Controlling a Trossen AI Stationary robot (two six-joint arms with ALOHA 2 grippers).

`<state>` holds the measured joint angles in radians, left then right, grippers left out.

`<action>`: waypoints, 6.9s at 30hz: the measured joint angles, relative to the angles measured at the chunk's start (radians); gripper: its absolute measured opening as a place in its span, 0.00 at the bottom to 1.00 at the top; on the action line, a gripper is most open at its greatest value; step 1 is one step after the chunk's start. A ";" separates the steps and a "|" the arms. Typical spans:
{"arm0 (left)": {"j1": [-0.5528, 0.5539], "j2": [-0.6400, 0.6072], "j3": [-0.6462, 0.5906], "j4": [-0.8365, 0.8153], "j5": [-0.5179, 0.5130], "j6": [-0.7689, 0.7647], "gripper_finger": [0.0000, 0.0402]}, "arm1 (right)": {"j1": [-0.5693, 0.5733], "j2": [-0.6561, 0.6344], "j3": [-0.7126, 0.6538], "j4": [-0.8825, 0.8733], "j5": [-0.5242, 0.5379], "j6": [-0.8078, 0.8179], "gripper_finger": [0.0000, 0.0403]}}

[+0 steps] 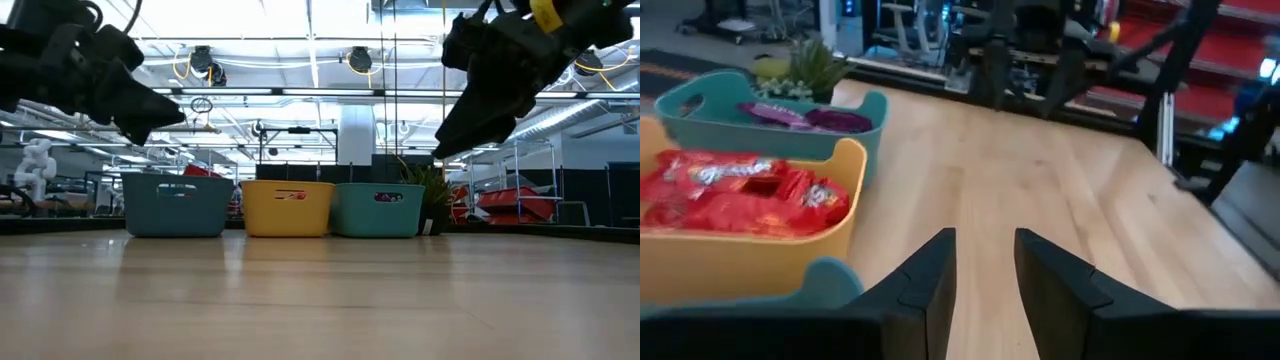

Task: Sort candy
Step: Return to Home Position

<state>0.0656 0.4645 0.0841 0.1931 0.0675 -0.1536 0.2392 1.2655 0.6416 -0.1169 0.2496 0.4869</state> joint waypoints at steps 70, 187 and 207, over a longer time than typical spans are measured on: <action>-0.089 -0.457 -0.078 -0.177 -0.063 0.004 0.28 | -0.284 -0.967 -0.625 0.389 -0.342 -0.141 0.62; -0.089 -0.457 -0.079 -0.131 -0.439 0.057 0.28 | -0.211 -1.229 -0.627 0.142 -0.197 -0.264 0.62; -0.089 -0.457 -0.079 -0.131 -0.439 0.057 0.28 | -0.211 -1.229 -0.627 0.142 -0.197 -0.264 0.62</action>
<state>-0.0238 0.0071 0.0055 0.0624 -0.3714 -0.0967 0.0284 0.0368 0.0151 0.0254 0.0521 0.2230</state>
